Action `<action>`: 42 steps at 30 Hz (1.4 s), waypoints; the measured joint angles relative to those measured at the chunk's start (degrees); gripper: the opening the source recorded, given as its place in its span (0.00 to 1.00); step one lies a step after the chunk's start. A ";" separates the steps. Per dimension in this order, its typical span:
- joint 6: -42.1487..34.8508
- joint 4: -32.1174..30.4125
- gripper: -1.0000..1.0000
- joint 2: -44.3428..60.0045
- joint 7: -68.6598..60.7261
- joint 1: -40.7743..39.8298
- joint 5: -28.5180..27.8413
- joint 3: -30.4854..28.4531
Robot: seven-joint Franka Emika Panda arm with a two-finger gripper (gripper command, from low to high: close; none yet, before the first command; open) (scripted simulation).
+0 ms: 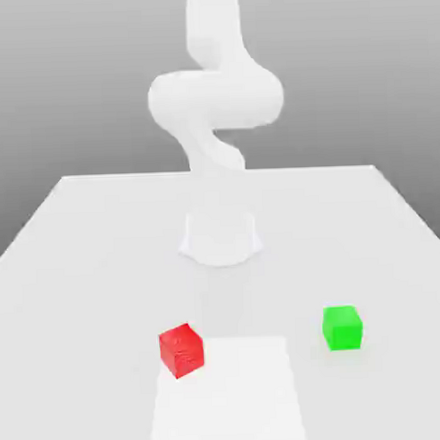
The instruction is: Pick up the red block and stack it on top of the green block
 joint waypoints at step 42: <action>34.06 -26.86 0.00 48.33 -43.79 0.78 5.33 -8.50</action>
